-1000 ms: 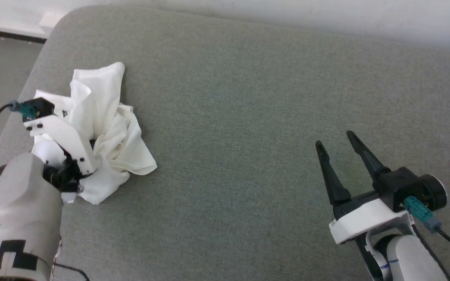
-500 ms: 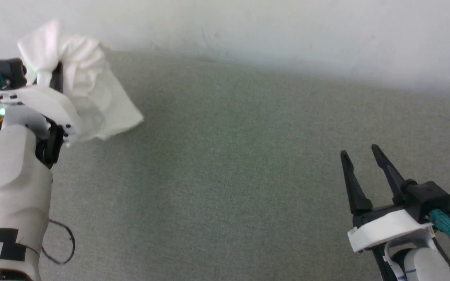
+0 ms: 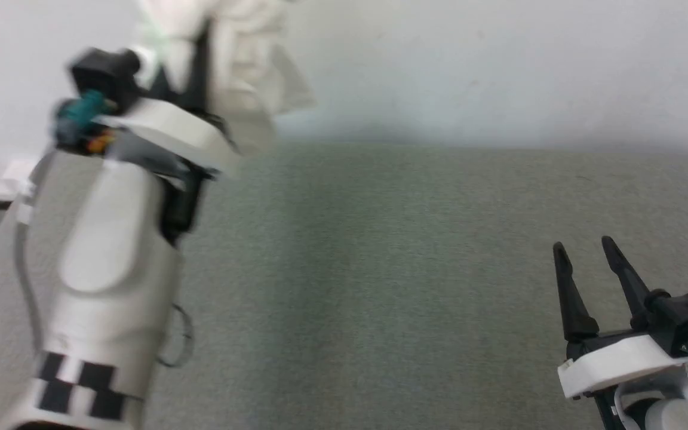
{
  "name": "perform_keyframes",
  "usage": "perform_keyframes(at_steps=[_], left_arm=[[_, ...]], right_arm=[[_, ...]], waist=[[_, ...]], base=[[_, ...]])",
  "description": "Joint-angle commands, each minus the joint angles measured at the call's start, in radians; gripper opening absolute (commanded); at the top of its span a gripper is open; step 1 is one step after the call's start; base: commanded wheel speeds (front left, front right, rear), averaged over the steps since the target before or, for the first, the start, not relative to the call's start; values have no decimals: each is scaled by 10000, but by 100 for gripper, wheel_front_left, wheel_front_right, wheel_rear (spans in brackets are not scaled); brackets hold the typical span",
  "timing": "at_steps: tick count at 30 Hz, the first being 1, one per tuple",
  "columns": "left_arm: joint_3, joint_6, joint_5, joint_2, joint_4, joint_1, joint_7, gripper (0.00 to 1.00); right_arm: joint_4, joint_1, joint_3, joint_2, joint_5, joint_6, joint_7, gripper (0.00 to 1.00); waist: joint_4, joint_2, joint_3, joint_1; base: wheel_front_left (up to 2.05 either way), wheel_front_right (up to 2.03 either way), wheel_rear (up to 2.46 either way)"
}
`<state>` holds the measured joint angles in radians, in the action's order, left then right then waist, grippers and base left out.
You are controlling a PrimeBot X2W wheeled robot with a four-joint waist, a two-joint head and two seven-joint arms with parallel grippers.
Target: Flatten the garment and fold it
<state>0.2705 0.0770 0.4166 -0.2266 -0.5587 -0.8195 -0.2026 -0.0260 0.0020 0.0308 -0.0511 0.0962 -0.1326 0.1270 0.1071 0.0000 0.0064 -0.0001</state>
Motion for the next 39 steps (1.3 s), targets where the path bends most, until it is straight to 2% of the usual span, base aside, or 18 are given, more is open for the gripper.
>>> perform_keyframes(at_steps=[1,6,11,19,20,21,22,28,34,39], left_arm=[[202,-31,125,400,357,378,40,0],[933,-38,496,1331,1290,1593,396,0],[1765,-96,607,1561,1386,3091,711,0],[3651,-305,204,1677,430,5982,1278,1],[3819,-287,185,1688,341,6158,1289,30],[3915,-288,177,1696,274,6270,1200,89],[3927,-325,219,1706,258,6355,1022,100],[3850,-573,212,1744,1137,6304,-353,100],[3082,-888,-12,1675,2762,6427,-582,100],[2073,-1168,-260,1368,3620,6736,-588,100]], right_arm=[[-81,184,79,9,-64,19,-58,100],[-281,383,216,9,-14,19,-211,100],[-393,466,135,9,17,19,-245,100],[-356,578,-152,9,189,19,-228,100],[-349,594,-150,9,195,19,-224,100],[-349,601,-166,9,204,19,-223,100],[-338,602,-202,9,211,19,-225,100],[-317,760,-220,9,232,19,-244,100],[-309,873,-219,9,275,19,-278,100],[-340,978,-266,9,255,19,-371,100]], waist=[[-762,0,-128,1],[-1199,0,-14,1],[-1374,0,82,1],[-1333,0,67,1],[-1283,0,46,1],[-1252,0,41,1],[-1232,0,7,1],[-981,0,-266,1],[-815,0,-506,1],[-731,0,-577,1]], base=[[0,0,0],[0,0,0],[0,0,0],[0,0,0],[0,0,0],[0,0,0],[0,0,0],[0,0,0],[0,0,0],[0,0,0]])
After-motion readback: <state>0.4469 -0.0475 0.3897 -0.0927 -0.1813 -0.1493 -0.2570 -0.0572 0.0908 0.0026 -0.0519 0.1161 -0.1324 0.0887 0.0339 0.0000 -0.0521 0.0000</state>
